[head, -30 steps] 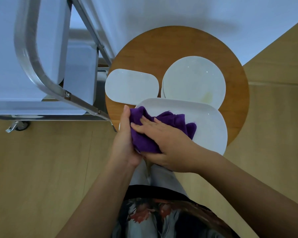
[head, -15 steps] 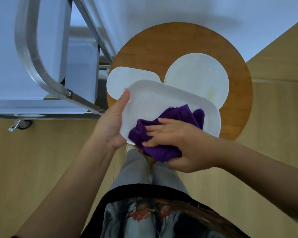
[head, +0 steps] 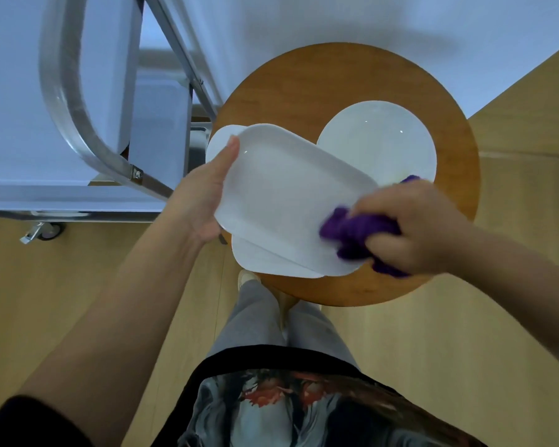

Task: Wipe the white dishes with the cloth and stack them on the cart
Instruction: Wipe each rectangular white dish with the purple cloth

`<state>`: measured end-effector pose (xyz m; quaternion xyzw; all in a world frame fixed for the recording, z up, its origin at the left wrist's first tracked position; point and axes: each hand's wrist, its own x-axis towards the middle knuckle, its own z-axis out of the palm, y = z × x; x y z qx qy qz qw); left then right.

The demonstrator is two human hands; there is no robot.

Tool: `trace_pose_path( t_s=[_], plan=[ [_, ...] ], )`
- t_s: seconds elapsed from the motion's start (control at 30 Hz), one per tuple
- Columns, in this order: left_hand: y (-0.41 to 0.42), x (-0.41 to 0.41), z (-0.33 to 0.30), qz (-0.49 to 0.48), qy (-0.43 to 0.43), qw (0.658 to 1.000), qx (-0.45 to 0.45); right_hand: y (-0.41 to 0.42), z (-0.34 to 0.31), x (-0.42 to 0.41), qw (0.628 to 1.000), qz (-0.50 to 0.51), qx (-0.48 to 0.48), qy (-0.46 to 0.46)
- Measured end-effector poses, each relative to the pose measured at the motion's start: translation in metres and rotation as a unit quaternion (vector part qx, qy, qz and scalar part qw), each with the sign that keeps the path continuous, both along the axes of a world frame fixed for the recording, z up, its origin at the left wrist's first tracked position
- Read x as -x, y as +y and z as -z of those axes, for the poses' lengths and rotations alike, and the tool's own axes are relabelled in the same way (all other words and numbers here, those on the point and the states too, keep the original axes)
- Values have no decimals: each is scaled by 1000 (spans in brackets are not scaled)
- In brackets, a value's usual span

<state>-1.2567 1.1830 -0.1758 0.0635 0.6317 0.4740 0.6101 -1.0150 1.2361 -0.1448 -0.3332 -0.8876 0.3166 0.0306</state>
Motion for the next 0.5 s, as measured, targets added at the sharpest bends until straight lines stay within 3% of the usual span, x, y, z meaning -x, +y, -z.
trace_pose_path(
  t_s=[0.07,0.13,0.27,0.5],
  plan=[
    [3,-14,-1,-2,-1,1000,-18,-2,-1,27,967,162,-55,186],
    [3,-30,-5,-24,-21,998,-48,-17,6,63,939,239,-42,243],
    [-4,-44,-7,-70,-31,996,-47,-47,30,103,986,128,-57,95],
    [-26,-52,1,-75,41,992,-89,-13,34,105,986,86,-140,11]
  ],
)
